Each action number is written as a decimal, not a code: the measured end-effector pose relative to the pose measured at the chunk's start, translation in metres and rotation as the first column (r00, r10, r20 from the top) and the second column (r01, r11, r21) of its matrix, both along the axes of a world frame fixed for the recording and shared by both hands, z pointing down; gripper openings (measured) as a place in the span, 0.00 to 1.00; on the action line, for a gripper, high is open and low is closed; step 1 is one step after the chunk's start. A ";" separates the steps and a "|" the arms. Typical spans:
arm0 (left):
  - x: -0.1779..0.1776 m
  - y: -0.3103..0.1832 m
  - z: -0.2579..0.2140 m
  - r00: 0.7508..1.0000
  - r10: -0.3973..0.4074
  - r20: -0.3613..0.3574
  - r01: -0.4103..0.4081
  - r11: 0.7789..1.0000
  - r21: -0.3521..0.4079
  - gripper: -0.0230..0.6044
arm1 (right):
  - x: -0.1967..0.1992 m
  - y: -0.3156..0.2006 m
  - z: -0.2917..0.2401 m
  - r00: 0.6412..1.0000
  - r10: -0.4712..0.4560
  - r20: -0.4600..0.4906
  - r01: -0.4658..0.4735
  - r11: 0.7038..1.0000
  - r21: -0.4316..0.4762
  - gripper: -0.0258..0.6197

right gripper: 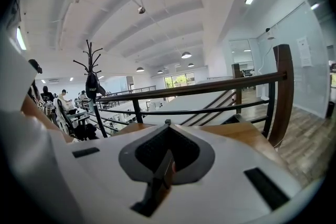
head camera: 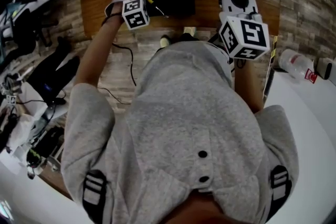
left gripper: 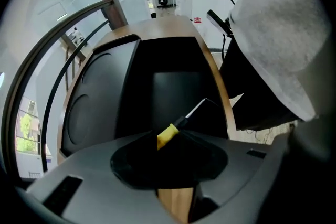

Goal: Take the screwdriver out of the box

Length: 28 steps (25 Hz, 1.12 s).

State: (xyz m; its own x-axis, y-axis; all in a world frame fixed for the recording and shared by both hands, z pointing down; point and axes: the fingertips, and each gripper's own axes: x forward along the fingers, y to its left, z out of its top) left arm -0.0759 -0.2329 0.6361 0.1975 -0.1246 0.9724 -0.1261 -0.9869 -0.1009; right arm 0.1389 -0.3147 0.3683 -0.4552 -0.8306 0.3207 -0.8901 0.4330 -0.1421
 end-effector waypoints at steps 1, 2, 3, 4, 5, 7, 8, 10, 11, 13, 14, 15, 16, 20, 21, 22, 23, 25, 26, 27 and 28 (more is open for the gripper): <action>0.001 -0.001 0.001 1.000 0.016 0.003 -0.016 1.000 -0.001 0.26 | 0.002 0.000 0.001 1.000 0.005 0.001 -0.005 1.000 -0.003 0.06; 0.002 -0.001 0.001 1.000 0.031 0.005 -0.031 1.000 0.000 0.26 | 0.004 0.001 0.002 1.000 0.010 0.001 -0.010 1.000 -0.004 0.06; 0.003 -0.001 0.001 0.999 0.049 0.009 -0.049 0.999 0.003 0.26 | 0.005 0.002 0.002 1.000 0.014 0.001 -0.014 1.000 -0.005 0.06; 0.004 0.000 0.001 0.997 0.072 0.016 -0.072 0.997 0.007 0.26 | 0.006 0.004 0.001 1.000 0.016 0.001 -0.016 1.000 -0.004 0.06; 0.004 0.001 0.001 0.995 0.097 0.026 -0.098 0.995 0.012 0.26 | 0.007 0.005 0.001 1.000 0.017 0.002 -0.017 1.000 -0.003 0.06; 0.003 0.003 0.001 0.989 0.141 0.046 -0.142 0.990 0.016 0.26 | 0.009 0.007 -0.001 1.000 0.020 0.005 -0.020 1.000 -0.002 0.06; 0.005 0.003 0.002 0.986 0.157 0.052 -0.158 0.987 0.015 0.26 | 0.011 0.007 -0.001 1.000 0.023 0.007 -0.023 1.000 -0.002 0.06; 0.007 0.002 0.003 0.981 0.186 0.061 -0.187 0.982 0.016 0.26 | 0.014 0.007 -0.001 1.000 0.026 0.007 -0.026 1.000 -0.002 0.06; 0.007 0.003 0.004 0.978 0.200 0.066 -0.202 0.979 0.016 0.26 | 0.014 0.007 -0.001 1.000 0.025 0.006 -0.025 1.000 0.000 0.06; 0.004 0.005 0.004 0.973 0.216 0.075 -0.218 0.976 0.011 0.26 | 0.013 0.009 -0.002 1.000 0.025 0.006 -0.025 1.000 0.001 0.06; 0.004 0.006 0.004 0.972 0.221 0.080 -0.223 0.975 0.008 0.26 | 0.014 0.010 -0.001 1.000 0.026 0.008 -0.026 1.000 0.000 0.06; 0.004 0.007 0.005 0.970 0.230 0.085 -0.231 0.973 0.006 0.26 | 0.015 0.010 -0.001 1.000 0.027 0.010 -0.027 1.000 -0.001 0.06; 0.005 0.007 0.005 0.966 0.243 0.089 -0.244 0.970 0.004 0.26 | 0.017 0.011 -0.001 1.000 0.028 0.011 -0.028 1.000 -0.001 0.06; 0.002 0.010 0.003 0.939 0.325 0.111 -0.327 0.945 -0.006 0.26 | 0.023 0.013 -0.002 0.999 0.035 0.004 -0.035 0.999 0.003 0.06; 0.001 0.010 0.002 0.929 0.349 0.125 -0.352 0.936 -0.002 0.26 | 0.025 0.013 -0.002 0.999 0.037 0.005 -0.037 0.999 0.001 0.06; 0.000 0.011 0.002 0.918 0.372 0.139 -0.376 0.927 0.003 0.26 | 0.027 0.013 -0.001 0.999 0.039 0.005 -0.039 0.999 -0.001 0.06; -0.001 0.011 0.003 0.907 0.392 0.152 -0.398 0.917 0.009 0.26 | 0.029 0.014 -0.001 0.999 0.042 0.005 -0.042 0.999 -0.003 0.06; -0.001 0.011 0.005 0.892 0.417 0.173 -0.427 0.904 0.027 0.26 | 0.033 0.016 0.000 0.999 0.046 0.004 -0.046 0.999 -0.005 0.06; 0.000 0.010 0.006 0.890 0.420 0.177 -0.432 0.901 0.034 0.26 | 0.034 0.016 0.000 0.999 0.046 0.003 -0.046 0.999 -0.004 0.06; 0.003 0.010 0.008 0.892 0.416 0.174 -0.429 0.903 0.037 0.26 | 0.035 0.016 0.000 0.999 0.044 0.001 -0.044 0.999 -0.002 0.06; 0.006 0.011 0.009 0.895 0.412 0.169 -0.423 0.905 0.033 0.26 | 0.035 0.016 -0.001 0.999 0.042 0.000 -0.042 0.999 0.001 0.06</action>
State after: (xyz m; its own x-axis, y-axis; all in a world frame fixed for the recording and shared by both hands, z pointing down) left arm -0.0696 -0.2223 0.6452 0.0941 -0.1301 0.9870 0.3190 -0.9352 -0.1536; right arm 0.1739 -0.2988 0.3671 -0.4202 -0.8491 0.3200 -0.9074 0.3955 -0.1422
